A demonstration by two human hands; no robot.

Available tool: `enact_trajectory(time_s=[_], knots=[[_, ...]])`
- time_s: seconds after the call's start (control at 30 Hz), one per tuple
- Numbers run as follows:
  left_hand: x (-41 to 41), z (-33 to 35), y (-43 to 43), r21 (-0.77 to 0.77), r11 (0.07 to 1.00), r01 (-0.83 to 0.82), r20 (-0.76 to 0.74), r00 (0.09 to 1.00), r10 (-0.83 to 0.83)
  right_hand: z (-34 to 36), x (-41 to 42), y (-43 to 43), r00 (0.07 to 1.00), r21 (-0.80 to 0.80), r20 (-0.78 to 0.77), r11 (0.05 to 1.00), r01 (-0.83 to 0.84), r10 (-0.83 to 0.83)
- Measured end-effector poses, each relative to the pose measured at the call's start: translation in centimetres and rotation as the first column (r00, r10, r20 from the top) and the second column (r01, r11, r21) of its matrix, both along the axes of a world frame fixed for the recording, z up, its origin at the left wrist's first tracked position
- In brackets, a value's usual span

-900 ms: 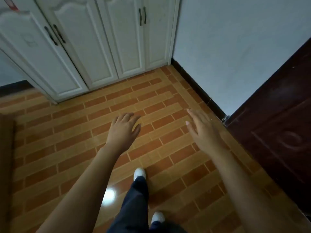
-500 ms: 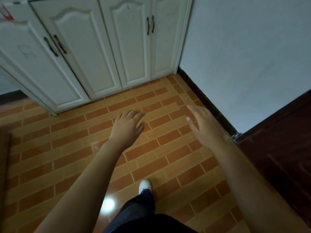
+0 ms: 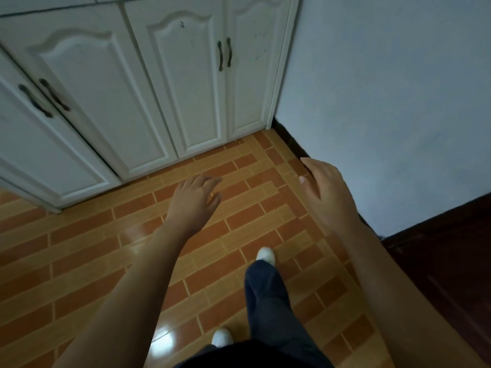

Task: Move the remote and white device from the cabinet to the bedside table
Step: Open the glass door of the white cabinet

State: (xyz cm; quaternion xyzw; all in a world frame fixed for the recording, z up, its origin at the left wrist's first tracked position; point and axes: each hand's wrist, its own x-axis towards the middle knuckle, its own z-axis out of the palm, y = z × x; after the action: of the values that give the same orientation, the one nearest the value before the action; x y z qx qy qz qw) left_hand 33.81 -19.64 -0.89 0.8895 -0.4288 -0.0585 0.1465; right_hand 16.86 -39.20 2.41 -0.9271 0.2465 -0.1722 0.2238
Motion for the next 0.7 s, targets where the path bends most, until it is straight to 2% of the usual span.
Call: enact_trajectory(time_s=[0.4, 0.7], knots=[[12.5, 0.8, -16.7, -0.043, 0.991, -0.129, -0.009, 0.992, 0.128, 0.7, 14.1, -18.1, 0.995, -0.002, -0.011, 0.995, -0.101, 0.101], [20.4, 0.6, -24.2, -0.021, 0.985, -0.169, -0.027, 0.985, 0.169, 0.4, 22.8, -26.0, 0.987, 0.025, -0.040, 0.988, -0.156, 0.157]])
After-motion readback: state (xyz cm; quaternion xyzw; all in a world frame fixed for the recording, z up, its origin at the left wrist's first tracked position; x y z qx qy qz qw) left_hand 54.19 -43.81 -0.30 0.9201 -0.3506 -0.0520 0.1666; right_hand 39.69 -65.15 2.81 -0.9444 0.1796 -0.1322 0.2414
